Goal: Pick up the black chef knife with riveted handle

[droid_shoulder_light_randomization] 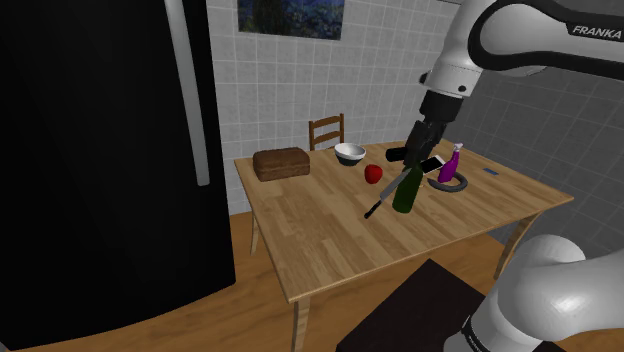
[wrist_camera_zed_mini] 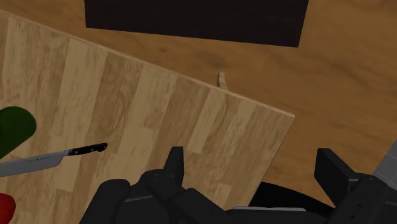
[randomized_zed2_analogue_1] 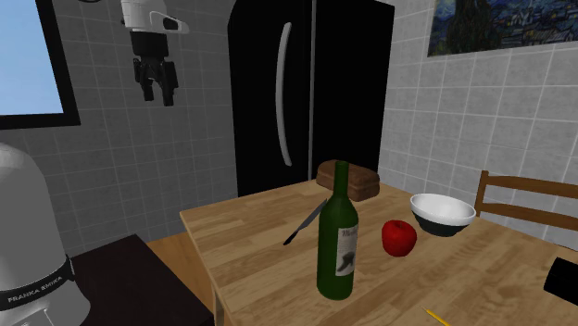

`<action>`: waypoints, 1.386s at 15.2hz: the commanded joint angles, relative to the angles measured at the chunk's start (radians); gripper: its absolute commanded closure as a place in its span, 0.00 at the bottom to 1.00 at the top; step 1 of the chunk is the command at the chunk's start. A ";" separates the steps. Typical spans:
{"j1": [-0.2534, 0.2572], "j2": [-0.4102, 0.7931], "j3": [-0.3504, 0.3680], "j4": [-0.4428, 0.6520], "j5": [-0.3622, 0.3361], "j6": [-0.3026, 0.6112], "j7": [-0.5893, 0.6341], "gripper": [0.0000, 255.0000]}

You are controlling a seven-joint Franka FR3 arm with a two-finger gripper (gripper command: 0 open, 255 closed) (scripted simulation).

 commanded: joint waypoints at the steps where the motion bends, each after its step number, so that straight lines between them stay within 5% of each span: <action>1: 0.000 0.000 0.000 0.000 0.000 0.000 0.000 0.00; 21: 0.011 0.690 -0.161 0.172 -0.471 0.150 -0.618 0.00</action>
